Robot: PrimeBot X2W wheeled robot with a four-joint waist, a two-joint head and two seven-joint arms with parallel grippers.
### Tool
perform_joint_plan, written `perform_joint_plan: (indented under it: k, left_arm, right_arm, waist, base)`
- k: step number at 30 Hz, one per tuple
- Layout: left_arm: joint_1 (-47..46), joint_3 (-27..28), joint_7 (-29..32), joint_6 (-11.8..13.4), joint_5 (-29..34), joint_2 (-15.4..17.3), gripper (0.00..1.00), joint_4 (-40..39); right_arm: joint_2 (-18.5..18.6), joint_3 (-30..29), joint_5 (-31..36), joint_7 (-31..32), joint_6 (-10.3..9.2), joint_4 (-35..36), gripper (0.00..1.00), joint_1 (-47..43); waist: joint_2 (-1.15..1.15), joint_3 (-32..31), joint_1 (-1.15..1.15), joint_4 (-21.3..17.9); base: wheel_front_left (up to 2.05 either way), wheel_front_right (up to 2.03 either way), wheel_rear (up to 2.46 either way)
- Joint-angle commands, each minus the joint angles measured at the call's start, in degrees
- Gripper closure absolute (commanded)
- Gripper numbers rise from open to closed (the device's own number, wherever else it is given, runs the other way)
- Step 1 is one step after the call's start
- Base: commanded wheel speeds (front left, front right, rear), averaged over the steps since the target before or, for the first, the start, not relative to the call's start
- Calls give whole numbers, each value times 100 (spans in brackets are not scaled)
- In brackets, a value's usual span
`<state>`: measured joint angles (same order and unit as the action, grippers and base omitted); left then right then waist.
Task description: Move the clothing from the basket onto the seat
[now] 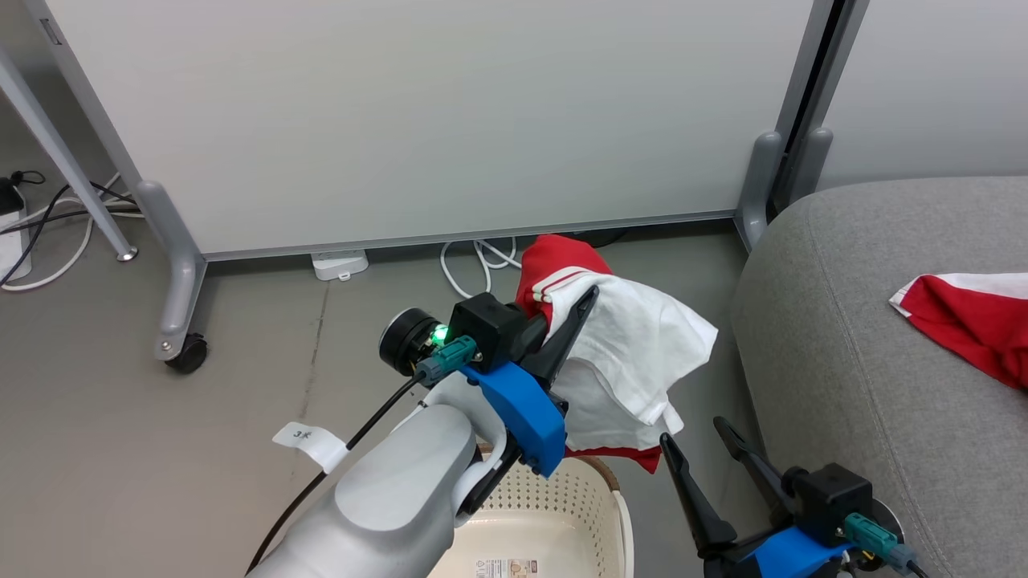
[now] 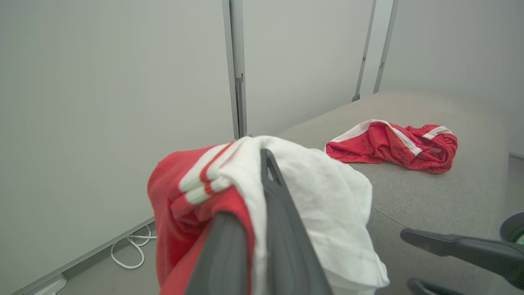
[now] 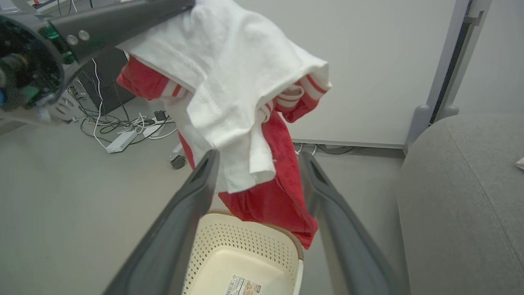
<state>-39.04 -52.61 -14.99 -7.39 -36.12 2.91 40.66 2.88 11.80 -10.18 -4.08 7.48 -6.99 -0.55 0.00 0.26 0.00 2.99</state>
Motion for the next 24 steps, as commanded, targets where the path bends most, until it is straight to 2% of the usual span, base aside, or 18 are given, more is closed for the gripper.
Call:
perform_joint_plan:
  k: [1,16,24]
  left_arm:
    - [-115,-36,-29,-11,-61,0,100,1]
    - [-358,-593,-20,240,-606,-1,100,-126]
    - [-423,-631,-26,299,-705,-2,100,-103]
  right_arm:
    - [1,-24,-34,14,3,-6,0,-101]
    - [1,-51,-33,53,3,39,0,-145]
    - [1,-14,-5,111,3,-47,0,12]
  waist:
    - [0,-16,0,21]
    - [0,-35,0,124]
    - [0,23,0,84]
  base:
    - [0,0,0]
    - [0,0,0]
    - [0,0,0]
